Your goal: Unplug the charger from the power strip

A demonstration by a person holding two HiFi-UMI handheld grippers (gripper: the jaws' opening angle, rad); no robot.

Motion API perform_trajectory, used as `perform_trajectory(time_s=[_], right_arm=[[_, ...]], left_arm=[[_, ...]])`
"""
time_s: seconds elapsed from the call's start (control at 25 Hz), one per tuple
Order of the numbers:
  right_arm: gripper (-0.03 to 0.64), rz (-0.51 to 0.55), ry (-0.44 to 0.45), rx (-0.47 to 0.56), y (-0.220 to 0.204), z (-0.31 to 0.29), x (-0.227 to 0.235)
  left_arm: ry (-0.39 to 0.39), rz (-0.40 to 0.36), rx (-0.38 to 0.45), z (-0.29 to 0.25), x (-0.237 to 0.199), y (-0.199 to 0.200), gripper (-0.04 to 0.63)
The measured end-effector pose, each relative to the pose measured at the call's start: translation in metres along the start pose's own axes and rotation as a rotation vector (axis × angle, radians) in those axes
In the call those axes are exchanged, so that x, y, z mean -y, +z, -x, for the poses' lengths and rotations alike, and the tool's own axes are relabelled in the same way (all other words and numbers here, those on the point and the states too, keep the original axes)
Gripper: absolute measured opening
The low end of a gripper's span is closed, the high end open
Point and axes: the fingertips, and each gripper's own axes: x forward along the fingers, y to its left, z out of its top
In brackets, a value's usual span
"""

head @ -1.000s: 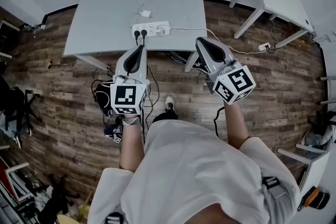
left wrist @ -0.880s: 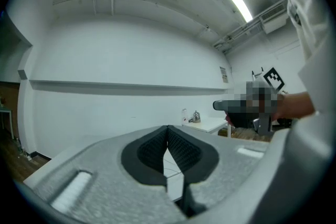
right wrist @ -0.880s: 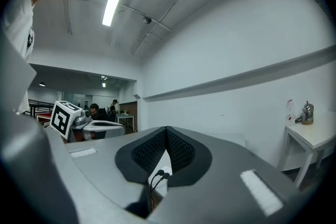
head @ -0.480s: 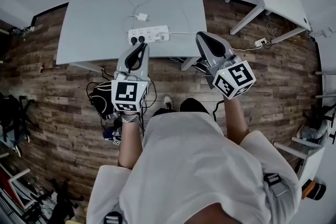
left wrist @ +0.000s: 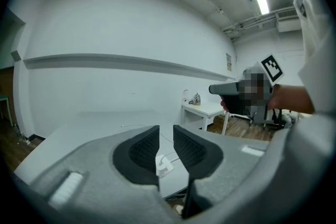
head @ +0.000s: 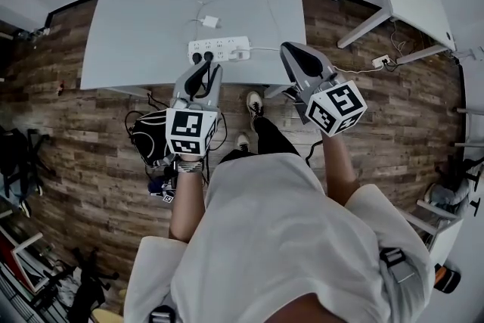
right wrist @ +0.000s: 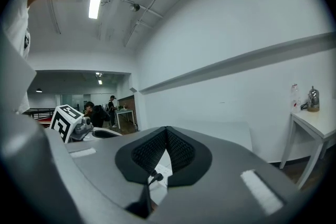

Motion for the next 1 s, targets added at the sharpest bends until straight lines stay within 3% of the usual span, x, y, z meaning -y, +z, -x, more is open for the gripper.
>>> perform_trajectory(time_s=[0.12, 0.28, 0.52, 0.68, 1.0], right_arm=[[0.003, -0.014, 0.054, 0.019, -0.007, -0.016, 0.008], [0.049, 0.019, 0.108, -0.044, -0.03, -0.043, 0.023], [0.046, 0.027, 0.121, -0.105, -0.071, -0.079, 0.054], [0.049, 0.022, 0.132, -0.209, -0.113, -0.1, 0.071], [0.103, 0.016, 0.238, -0.398, -0.186, -0.141, 0.086]], left_arm=[[0.003, 0.034, -0.036, -0.013, -0.003, -0.016, 0.078], [0.011, 0.079, -0.09, -0.032, -0.008, -0.037, 0.084], [0.009, 0.117, -0.208, -0.065, -0.007, -0.081, 0.101], [0.024, 0.156, -0.255, -0.085, -0.009, -0.107, 0.112], [0.046, 0.182, -0.327, -0.122, -0.008, -0.142, 0.16]])
